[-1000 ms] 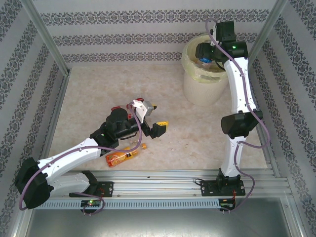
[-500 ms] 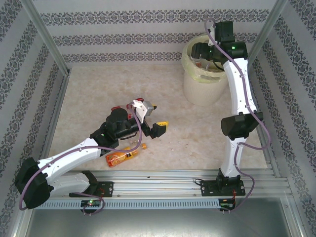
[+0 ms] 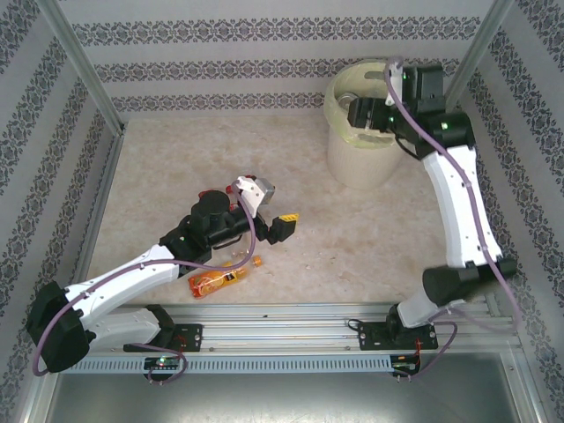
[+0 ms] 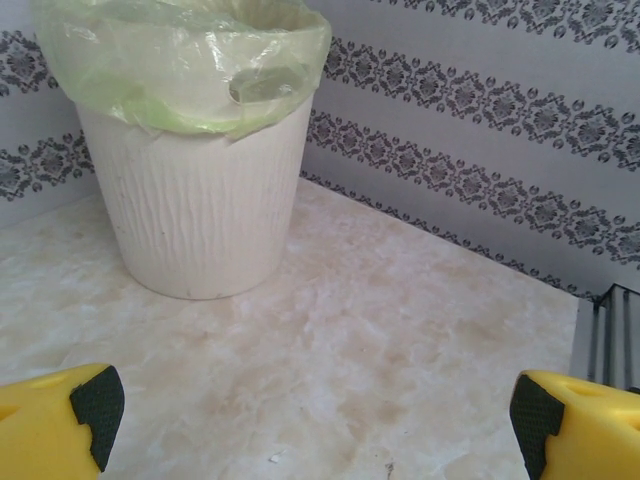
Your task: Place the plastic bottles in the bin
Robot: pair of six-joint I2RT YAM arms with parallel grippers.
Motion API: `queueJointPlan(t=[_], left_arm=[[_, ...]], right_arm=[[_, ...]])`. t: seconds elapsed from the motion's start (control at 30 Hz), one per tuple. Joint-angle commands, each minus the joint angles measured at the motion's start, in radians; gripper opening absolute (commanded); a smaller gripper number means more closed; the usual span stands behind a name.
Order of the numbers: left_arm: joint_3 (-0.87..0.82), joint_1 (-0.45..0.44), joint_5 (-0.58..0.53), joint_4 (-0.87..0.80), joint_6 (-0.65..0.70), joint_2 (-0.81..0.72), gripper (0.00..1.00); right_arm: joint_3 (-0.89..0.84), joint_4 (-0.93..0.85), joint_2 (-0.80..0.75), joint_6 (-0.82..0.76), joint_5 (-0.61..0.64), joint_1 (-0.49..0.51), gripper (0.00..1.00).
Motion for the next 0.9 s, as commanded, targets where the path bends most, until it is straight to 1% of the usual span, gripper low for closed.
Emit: queueJointPlan(t=[0.0,0.17,0.23,0.37,0.5,0.6,0.7,0.77,0.87], left_arm=[[0.040,0.004,-0.035,-0.051,0.022,-0.021,1.00],[0.072,0.004,-0.057,-0.122,0.019,-0.015,1.00],[0.091,0.004,-0.063,-0.155,0.000,-0.010,1.00],[0.127,0.004,-0.105,-0.248,-0.068,-0.007,1.00],[0.157,0.004,-0.212,-0.419,-0.149,-0.009,1.00],[0.184,0.004,-0.273,-0.549,-0.211,-0.011,1.00],[0.225,0.005,-0.362,-0.704,-0.301,-0.006,1.00],[0.251,0.006,-0.426,-0.818,-0.365,0.001,1.00],[0.283,0.014,-0.505,-0.987,-0.448,0.016,1.00]], right_arm=[[-0.163,0.091,-0.126,0.045,-0.013,0.026,0.92],[-0.456,0.175,-0.351,0.114,-0.051,0.076,0.96],[-0.554,0.187,-0.442,0.139,-0.085,0.085,0.98],[-0.730,0.203,-0.609,0.183,-0.118,0.088,0.98],[-0.839,0.197,-0.732,0.218,-0.185,0.087,0.98],[-0.911,0.205,-0.789,0.247,-0.256,0.087,0.98],[-0.992,0.216,-0.831,0.276,-0.305,0.088,0.98],[-1.046,0.226,-0.860,0.292,-0.328,0.087,0.98],[-1.114,0.229,-0.898,0.305,-0.327,0.089,0.98]])
